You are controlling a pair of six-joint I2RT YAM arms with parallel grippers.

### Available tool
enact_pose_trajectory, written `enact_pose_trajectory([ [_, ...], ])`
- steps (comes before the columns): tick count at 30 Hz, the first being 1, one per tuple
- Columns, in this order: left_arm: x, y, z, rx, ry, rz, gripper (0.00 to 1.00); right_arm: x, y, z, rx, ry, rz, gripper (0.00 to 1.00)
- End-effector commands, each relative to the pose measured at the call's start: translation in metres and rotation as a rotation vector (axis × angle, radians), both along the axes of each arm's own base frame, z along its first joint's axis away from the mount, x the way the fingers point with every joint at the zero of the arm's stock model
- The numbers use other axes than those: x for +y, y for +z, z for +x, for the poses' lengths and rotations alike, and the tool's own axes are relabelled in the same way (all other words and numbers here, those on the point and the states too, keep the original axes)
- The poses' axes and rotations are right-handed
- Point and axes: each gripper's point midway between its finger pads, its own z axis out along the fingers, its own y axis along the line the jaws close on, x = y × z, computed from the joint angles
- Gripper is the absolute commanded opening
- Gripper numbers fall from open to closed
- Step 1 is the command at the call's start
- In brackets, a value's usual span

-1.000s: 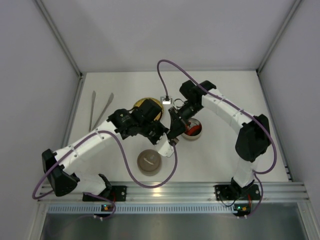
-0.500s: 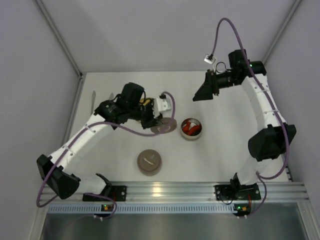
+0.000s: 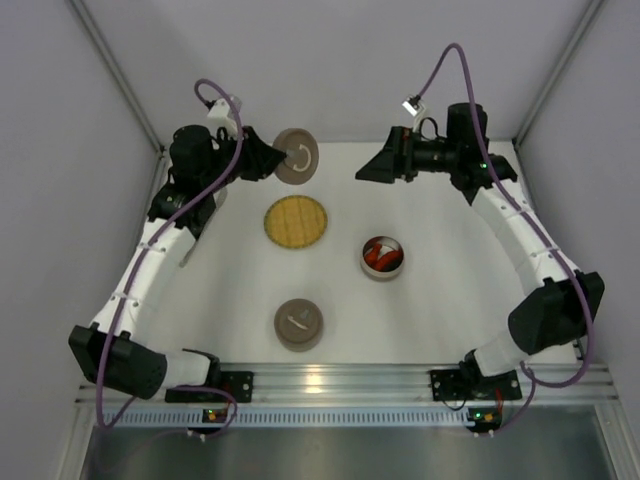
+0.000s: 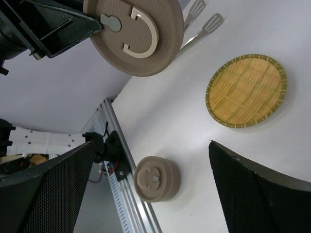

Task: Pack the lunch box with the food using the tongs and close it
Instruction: Pick up the box lid from the center of the board.

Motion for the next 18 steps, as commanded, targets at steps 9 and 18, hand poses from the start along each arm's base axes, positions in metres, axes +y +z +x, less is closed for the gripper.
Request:
enact_pose_trajectory([
  [9,-0.008,0.028,-0.001,-0.02,-0.032,-0.186,0.0,0.083,0.05,0.029,-0.027,-0.062,0.182,0.99],
  [18,-0.01,0.004,-0.002,-0.001,-0.024,-0.17,0.0,0.11,0.036,0.034,0.072,-0.063,0.207,0.99],
])
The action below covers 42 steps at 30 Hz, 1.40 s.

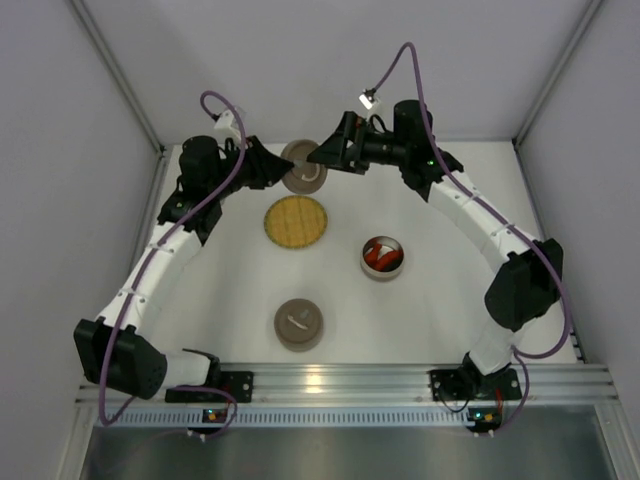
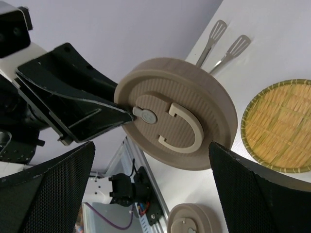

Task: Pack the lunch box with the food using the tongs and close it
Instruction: Pick up the box lid from the center of the board.

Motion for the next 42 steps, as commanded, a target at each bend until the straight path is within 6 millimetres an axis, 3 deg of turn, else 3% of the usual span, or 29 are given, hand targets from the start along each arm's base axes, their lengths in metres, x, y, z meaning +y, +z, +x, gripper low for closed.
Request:
enact_pose_trajectory([
  [1,-0.002,0.017,-0.004,-0.076,-0.004,-0.033,0.0,0.008,0.028,0.007,-0.044,-0.026,0.082,0.99],
  [8,-0.004,0.024,0.002,-0.087,-0.001,-0.055,0.0,0.008,0.001,0.015,0.014,-0.078,0.039,0.98],
  [14,-0.003,0.025,0.005,-0.078,0.011,-0.065,0.0,0.018,-0.015,0.011,0.062,-0.077,0.027,0.97],
  [17,-0.005,0.032,0.005,-0.105,0.003,-0.079,0.0,0.025,-0.02,0.008,0.081,-0.056,0.034,0.97],
  [24,-0.006,0.025,0.007,-0.093,0.002,-0.077,0.0,0.036,-0.021,-0.001,0.116,-0.01,0.06,0.96],
  [34,-0.01,0.012,0.003,-0.066,-0.021,-0.086,0.0,0.043,0.003,-0.01,0.061,0.078,0.162,0.93],
  [42,-0.008,-0.008,0.003,-0.026,-0.007,-0.079,0.0,0.035,0.037,-0.024,-0.021,0.13,0.259,0.81],
])
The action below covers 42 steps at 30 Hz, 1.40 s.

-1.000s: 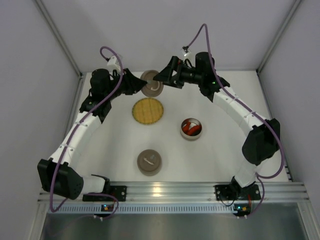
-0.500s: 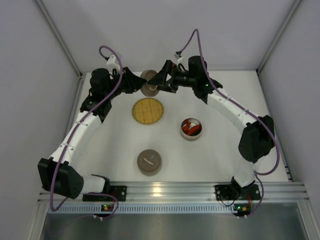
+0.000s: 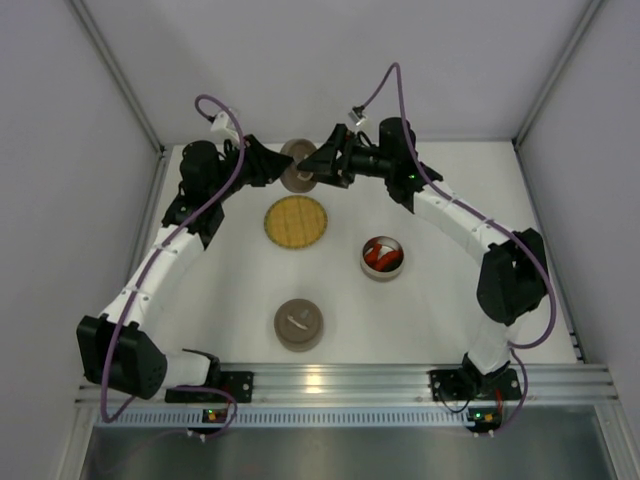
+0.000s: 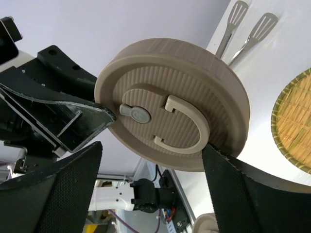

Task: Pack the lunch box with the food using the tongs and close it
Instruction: Pick up the box lid from the center of the board.

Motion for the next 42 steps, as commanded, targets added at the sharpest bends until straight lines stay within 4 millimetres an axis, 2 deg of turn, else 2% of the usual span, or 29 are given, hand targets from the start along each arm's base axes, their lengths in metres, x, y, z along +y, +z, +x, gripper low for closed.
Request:
enact_pose_trajectory([
  [1,-0.006,-0.003,-0.007,0.003,-0.029,-0.017,0.0,0.002,0.07,-0.026,-0.194,0.091,0.173,0.76],
  [4,-0.004,-0.006,-0.004,0.01,-0.011,-0.007,0.0,-0.004,0.084,-0.031,-0.24,0.088,0.2,0.67],
  [11,0.002,-0.012,-0.001,0.016,0.023,0.028,0.0,-0.006,0.09,-0.034,-0.278,0.088,0.207,0.45],
  [15,0.007,-0.012,0.002,0.002,0.047,0.056,0.0,-0.008,0.093,-0.036,-0.292,0.09,0.209,0.4],
  [17,0.009,-0.02,0.002,0.024,0.053,0.075,0.0,-0.009,0.095,-0.036,-0.302,0.09,0.211,0.37],
  [24,0.009,-0.03,0.005,0.034,0.067,0.127,0.0,-0.01,0.106,-0.041,-0.335,0.099,0.224,0.36],
  [30,0.005,-0.022,0.005,0.022,0.055,0.096,0.0,-0.01,0.098,-0.037,-0.317,0.089,0.199,0.37],
  [34,0.009,-0.01,0.007,0.001,0.076,0.1,0.0,-0.019,0.068,-0.018,-0.281,-0.027,0.052,0.42],
  [35,0.01,-0.007,0.008,-0.005,0.081,0.105,0.0,-0.025,0.05,-0.008,-0.218,-0.093,-0.015,0.5],
  [38,0.011,-0.008,0.01,0.001,0.093,0.108,0.0,-0.031,0.034,0.001,-0.173,-0.157,-0.078,0.57],
  [42,0.011,-0.012,0.012,0.015,0.102,0.105,0.0,-0.03,0.026,0.008,-0.119,-0.202,-0.105,0.58],
])
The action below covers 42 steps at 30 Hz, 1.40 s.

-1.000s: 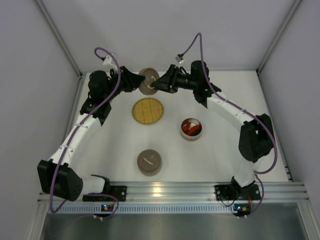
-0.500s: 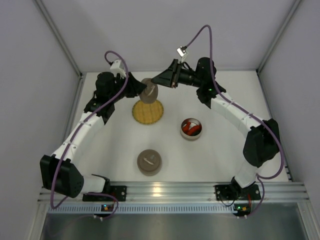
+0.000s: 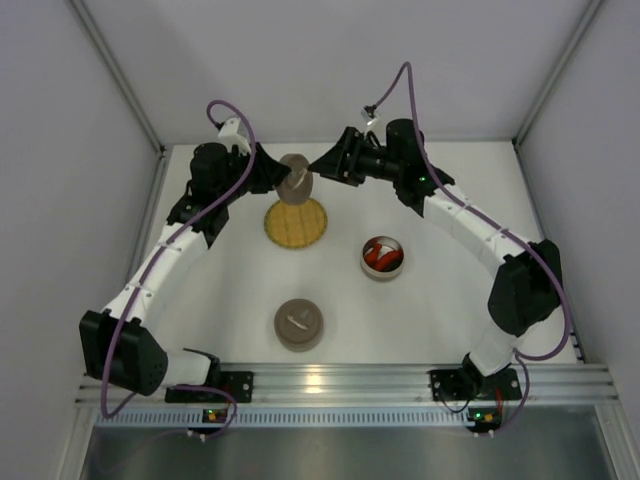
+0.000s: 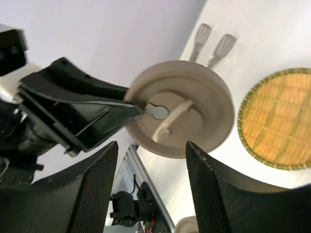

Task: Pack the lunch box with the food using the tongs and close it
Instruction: Pick up the box lid from the center of the board.

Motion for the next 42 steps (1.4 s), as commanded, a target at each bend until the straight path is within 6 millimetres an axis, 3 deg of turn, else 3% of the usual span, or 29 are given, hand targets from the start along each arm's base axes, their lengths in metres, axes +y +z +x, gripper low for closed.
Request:
enact_pose_trajectory([
  [1,0.0,0.023,0.005,-0.057,0.019,-0.019,0.0,-0.007,0.026,0.004,-0.03,-0.082,-0.027,0.58],
  [14,-0.008,0.013,0.005,-0.043,0.005,0.012,0.0,0.029,0.005,0.001,0.029,-0.038,-0.038,0.6],
  [19,-0.007,0.019,0.005,-0.054,0.005,0.013,0.0,0.03,-0.017,0.004,0.084,-0.052,-0.065,0.59],
  [25,-0.007,0.021,0.006,-0.057,0.009,0.012,0.0,0.03,-0.026,0.001,0.103,-0.052,-0.071,0.57],
  [34,-0.008,0.026,0.005,-0.06,0.004,0.001,0.0,0.033,-0.045,0.001,0.141,-0.041,-0.081,0.42],
  [42,-0.01,0.022,0.004,-0.051,-0.004,-0.004,0.0,0.039,-0.048,-0.003,0.147,-0.012,-0.057,0.36],
])
